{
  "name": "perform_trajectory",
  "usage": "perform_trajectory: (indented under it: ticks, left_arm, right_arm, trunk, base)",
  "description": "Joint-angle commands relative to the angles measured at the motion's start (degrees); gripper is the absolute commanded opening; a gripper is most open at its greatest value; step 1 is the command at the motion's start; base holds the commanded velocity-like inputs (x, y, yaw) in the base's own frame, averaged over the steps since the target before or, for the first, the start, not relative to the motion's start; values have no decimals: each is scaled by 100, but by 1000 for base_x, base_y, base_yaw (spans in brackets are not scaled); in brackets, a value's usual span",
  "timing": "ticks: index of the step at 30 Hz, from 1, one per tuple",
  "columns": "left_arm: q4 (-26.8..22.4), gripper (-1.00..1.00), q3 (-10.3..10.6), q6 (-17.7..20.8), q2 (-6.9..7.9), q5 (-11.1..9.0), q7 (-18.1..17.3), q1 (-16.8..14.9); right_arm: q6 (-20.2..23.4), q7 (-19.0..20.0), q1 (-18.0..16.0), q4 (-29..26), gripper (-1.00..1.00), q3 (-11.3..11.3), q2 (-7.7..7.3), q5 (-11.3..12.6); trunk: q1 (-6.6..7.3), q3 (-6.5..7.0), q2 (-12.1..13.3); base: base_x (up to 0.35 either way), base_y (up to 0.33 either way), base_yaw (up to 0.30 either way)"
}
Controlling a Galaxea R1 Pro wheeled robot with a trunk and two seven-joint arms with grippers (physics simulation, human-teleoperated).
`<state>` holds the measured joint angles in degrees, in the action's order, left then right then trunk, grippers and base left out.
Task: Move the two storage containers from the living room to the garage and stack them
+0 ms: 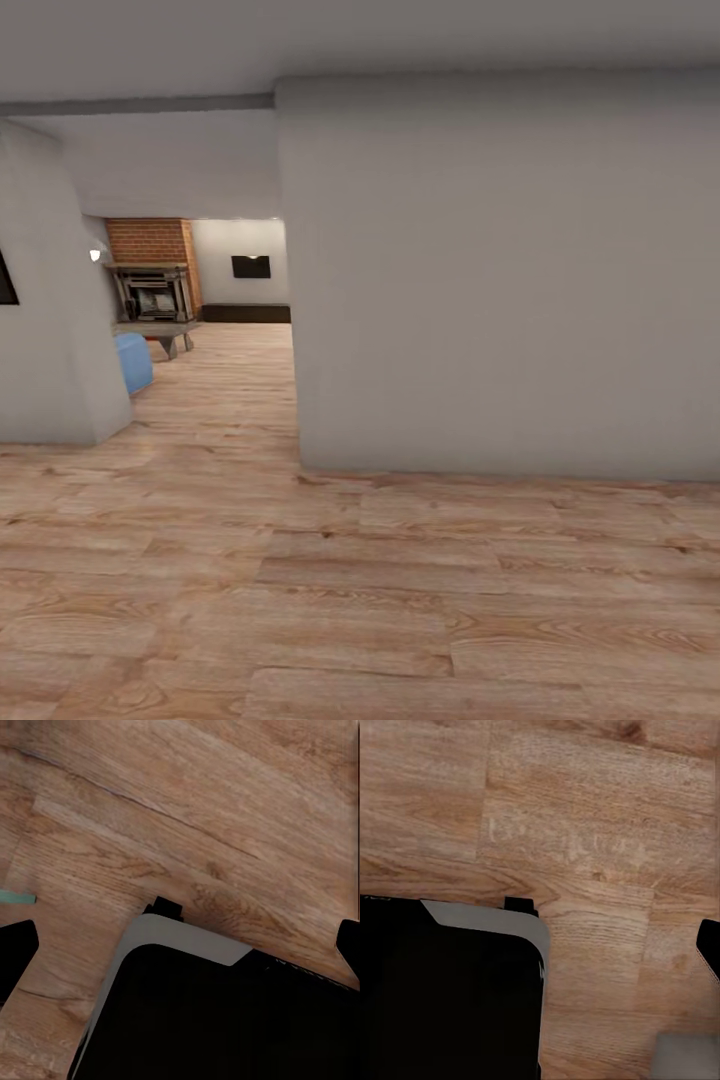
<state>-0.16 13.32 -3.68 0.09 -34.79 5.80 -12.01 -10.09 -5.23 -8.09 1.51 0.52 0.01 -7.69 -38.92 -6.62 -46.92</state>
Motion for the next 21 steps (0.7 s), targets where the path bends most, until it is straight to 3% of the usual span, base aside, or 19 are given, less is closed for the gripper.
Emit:
perform_trajectory:
  ticks: [1, 21]
  left_arm:
    - [-2, 100, 48, -9, 0, -37, 18, -1]
    - [-2, 100, 48, -9, 0, -37, 18, -3]
  right_arm:
    - [-25, -30, -8, 16, 100, 9, 0, -59]
    - [-28, -31, -8, 16, 100, 21, 10, -66]
  trunk:
    - [-4, -9, -6]
    - [-4, -9, -6]
  base:
    - [325, 0, 0]
    - [325, 0, 0]
